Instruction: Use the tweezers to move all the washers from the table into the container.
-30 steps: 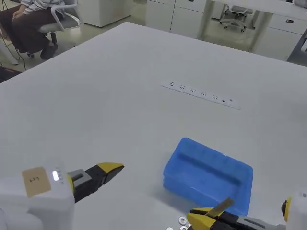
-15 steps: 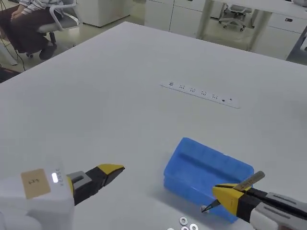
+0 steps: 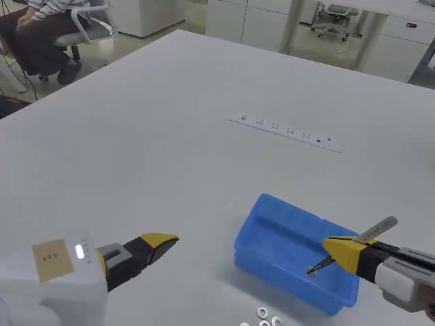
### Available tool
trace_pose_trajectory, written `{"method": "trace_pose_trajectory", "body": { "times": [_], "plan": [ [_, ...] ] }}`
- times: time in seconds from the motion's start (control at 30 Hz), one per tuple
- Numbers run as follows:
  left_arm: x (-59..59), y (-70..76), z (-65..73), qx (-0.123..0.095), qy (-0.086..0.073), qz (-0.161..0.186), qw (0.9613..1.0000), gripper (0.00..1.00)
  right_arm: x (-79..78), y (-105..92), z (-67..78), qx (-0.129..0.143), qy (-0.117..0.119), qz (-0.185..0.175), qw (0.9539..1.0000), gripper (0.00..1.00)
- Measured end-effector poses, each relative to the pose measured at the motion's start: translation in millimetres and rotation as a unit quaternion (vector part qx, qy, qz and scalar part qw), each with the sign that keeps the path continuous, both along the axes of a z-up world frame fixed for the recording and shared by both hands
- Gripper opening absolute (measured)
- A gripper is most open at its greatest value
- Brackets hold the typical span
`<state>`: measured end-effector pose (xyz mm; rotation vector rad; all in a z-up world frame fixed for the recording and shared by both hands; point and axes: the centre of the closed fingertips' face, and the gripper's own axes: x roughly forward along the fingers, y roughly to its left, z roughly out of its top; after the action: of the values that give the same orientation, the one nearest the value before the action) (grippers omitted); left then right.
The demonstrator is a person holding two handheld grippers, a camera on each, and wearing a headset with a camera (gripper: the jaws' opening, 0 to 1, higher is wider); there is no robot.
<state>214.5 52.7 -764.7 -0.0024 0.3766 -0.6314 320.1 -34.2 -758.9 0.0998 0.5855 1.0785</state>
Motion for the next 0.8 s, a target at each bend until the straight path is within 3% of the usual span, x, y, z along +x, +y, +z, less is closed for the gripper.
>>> {"method": "trace_pose_trajectory", "body": {
  "times": [0.33,0.8],
  "plan": [
    [1.7,1.9,0.6,-0.002,-0.001,0.002,1.0000,0.88,24.4,-7.8,-16.4,-0.016,0.012,-0.017,0.9997,0.03],
    [0.6,2.3,-0.7,0.001,0.000,0.000,1.0000,0.88,39.1,-17.0,-46.8,-0.055,0.023,-0.026,0.9979,0.03]
  ]
}}
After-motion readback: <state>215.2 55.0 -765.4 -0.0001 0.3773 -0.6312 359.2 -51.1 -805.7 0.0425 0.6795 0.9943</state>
